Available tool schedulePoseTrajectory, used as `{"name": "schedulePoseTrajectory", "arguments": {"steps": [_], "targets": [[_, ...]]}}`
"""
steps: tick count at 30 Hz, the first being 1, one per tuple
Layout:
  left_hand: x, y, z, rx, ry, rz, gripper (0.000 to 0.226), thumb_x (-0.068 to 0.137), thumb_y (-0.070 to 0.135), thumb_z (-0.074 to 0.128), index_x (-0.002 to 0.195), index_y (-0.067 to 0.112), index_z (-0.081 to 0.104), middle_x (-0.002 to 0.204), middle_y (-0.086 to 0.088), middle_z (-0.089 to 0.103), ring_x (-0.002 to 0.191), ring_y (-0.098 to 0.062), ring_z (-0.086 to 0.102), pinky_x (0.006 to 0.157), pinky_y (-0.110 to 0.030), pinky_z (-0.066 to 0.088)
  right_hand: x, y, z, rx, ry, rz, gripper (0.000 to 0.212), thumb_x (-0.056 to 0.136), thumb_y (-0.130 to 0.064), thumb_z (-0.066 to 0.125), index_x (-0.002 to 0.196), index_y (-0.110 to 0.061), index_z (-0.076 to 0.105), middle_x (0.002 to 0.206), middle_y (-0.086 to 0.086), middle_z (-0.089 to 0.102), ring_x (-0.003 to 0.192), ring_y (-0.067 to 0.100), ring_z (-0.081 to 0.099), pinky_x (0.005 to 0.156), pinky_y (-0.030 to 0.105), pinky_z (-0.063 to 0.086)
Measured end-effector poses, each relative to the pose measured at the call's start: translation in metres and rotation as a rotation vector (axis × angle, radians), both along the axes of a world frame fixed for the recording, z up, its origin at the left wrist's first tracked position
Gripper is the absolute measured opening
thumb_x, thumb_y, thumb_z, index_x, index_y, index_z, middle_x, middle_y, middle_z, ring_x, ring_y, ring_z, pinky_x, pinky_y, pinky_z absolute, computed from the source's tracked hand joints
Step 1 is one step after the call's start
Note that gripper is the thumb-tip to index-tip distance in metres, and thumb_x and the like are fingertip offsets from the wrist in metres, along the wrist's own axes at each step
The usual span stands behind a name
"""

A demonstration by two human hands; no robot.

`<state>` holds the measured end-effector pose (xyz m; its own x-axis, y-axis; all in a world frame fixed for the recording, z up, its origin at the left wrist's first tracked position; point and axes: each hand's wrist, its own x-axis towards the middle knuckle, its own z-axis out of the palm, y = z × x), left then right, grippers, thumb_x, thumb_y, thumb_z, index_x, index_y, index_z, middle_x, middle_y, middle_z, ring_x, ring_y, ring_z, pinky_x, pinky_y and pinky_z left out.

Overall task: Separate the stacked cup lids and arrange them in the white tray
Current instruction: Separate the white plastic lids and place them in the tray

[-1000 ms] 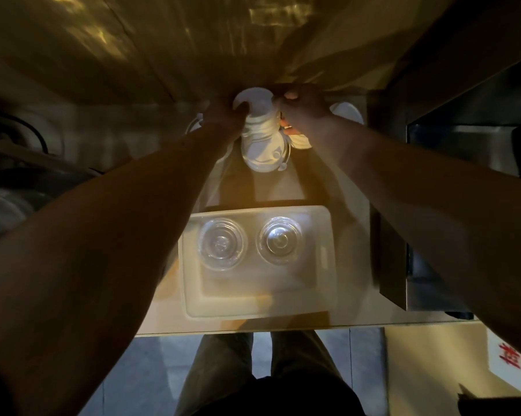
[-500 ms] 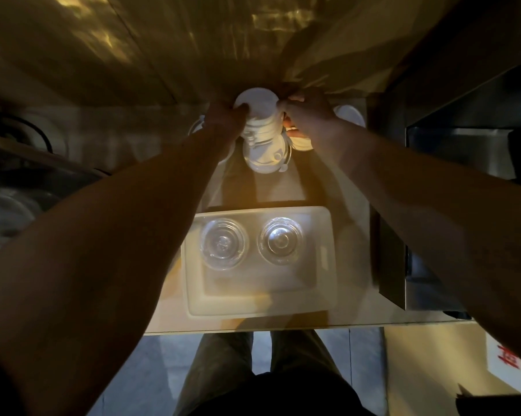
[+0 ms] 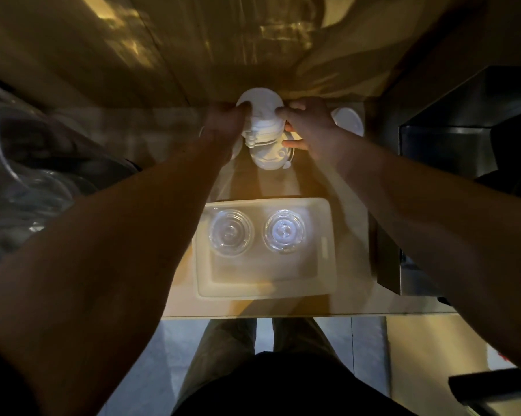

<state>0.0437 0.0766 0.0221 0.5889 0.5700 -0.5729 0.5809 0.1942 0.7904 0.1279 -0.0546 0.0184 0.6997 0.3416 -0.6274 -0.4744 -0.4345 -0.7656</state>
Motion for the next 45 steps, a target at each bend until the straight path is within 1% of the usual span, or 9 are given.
{"name": "schedulePoseTrajectory", "arguments": {"steps": [5, 8, 11, 16, 20, 24, 33, 38, 45], "targets": [[-0.017, -0.004, 0.004, -0.044, -0.094, 0.122, 0.022, 0.069, 0.040, 0.066, 0.078, 0.020, 0.068, 0.101, -0.009, 0.072, 0.101, -0.030, 0.069, 0.097, -0.048, 0.053, -0.014, -0.007, 0.012, 0.037, -0.020, -0.019, 0.044, 0.082, -0.024, 0.069, 0.123, -0.012, 0.058, 0.131, 0.006, 0.057, 0.106, 0.019, 0.054, 0.082, 0.040, 0.061], [-0.027, -0.011, 0.012, -0.115, -0.148, 0.156, 0.015, 0.074, 0.031, 0.067, 0.083, 0.019, 0.069, 0.103, -0.012, 0.072, 0.099, -0.030, 0.070, 0.091, -0.045, 0.057, -0.023, -0.015, 0.023, 0.049, -0.032, -0.034, 0.040, 0.086, -0.021, 0.068, 0.123, -0.010, 0.058, 0.128, 0.004, 0.057, 0.111, 0.022, 0.056, 0.080, 0.038, 0.061], [-0.039, -0.017, 0.013, -0.155, -0.176, 0.162, 0.032, 0.065, 0.035, 0.070, 0.089, 0.015, 0.075, 0.101, -0.013, 0.073, 0.097, -0.031, 0.070, 0.084, -0.045, 0.059, -0.034, -0.024, 0.033, 0.059, -0.027, -0.060, 0.037, 0.088, -0.020, 0.067, 0.123, -0.010, 0.059, 0.129, 0.006, 0.059, 0.117, 0.025, 0.058, 0.075, 0.033, 0.060], [-0.059, -0.043, 0.028, -0.270, -0.327, 0.133, 0.006, 0.087, 0.019, 0.067, 0.082, 0.014, 0.067, 0.099, -0.010, 0.071, 0.090, -0.017, 0.071, 0.081, -0.034, 0.057, -0.064, -0.044, 0.045, 0.002, -0.001, -0.090, 0.037, 0.090, -0.026, 0.065, 0.124, -0.015, 0.057, 0.123, 0.006, 0.061, 0.112, 0.020, 0.059, 0.082, 0.030, 0.056], [-0.089, -0.057, 0.028, -0.187, -0.235, -0.083, 0.025, 0.092, 0.037, 0.060, 0.112, 0.023, 0.056, 0.111, 0.000, 0.063, 0.099, -0.012, 0.065, 0.089, -0.030, 0.056, -0.092, -0.068, 0.048, 0.046, 0.067, -0.094, 0.034, 0.090, -0.025, 0.065, 0.122, -0.016, 0.056, 0.115, 0.000, 0.061, 0.106, 0.015, 0.061, 0.090, 0.033, 0.053], [-0.107, -0.072, 0.030, -0.288, -0.236, 0.005, 0.048, 0.091, 0.020, 0.058, 0.129, -0.008, 0.047, 0.094, -0.009, 0.061, 0.081, -0.016, 0.064, 0.062, -0.025, 0.054, -0.115, -0.087, 0.048, 0.083, 0.074, -0.085, 0.033, 0.089, -0.027, 0.065, 0.121, -0.017, 0.059, 0.118, 0.001, 0.064, 0.110, 0.016, 0.062, 0.088, 0.033, 0.054], [-0.146, -0.109, 0.050, -0.453, -0.322, 0.169, 0.032, 0.096, 0.011, 0.056, 0.127, 0.019, 0.056, 0.106, -0.005, 0.068, 0.097, -0.022, 0.063, 0.080, -0.034, 0.053, -0.145, -0.116, 0.058, 0.103, 0.079, -0.050, 0.034, 0.089, -0.030, 0.066, 0.121, -0.019, 0.058, 0.107, -0.001, 0.062, 0.111, 0.021, 0.062, 0.091, 0.036, 0.054], [-0.167, -0.123, 0.057, -0.451, -0.317, 0.207, 0.030, 0.094, 0.005, 0.055, 0.119, 0.020, 0.060, 0.104, -0.010, 0.069, 0.087, -0.022, 0.067, 0.071, -0.028, 0.056, -0.159, -0.128, 0.059, 0.115, 0.101, -0.042, 0.017, 0.092, -0.036, 0.062, 0.102, -0.023, 0.064, 0.100, -0.003, 0.064, 0.109, 0.020, 0.063, 0.093, 0.036, 0.054], [-0.187, -0.138, 0.063, -0.438, -0.334, 0.200, 0.030, 0.091, 0.003, 0.058, 0.115, 0.021, 0.064, 0.100, -0.006, 0.071, 0.089, -0.020, 0.066, 0.081, -0.031, 0.054, -0.181, -0.132, 0.063, 0.130, 0.162, -0.024, 0.057, 0.078, -0.053, 0.072, 0.124, -0.023, 0.057, 0.116, -0.001, 0.066, 0.108, 0.020, 0.065, 0.086, 0.032, 0.052]]}}
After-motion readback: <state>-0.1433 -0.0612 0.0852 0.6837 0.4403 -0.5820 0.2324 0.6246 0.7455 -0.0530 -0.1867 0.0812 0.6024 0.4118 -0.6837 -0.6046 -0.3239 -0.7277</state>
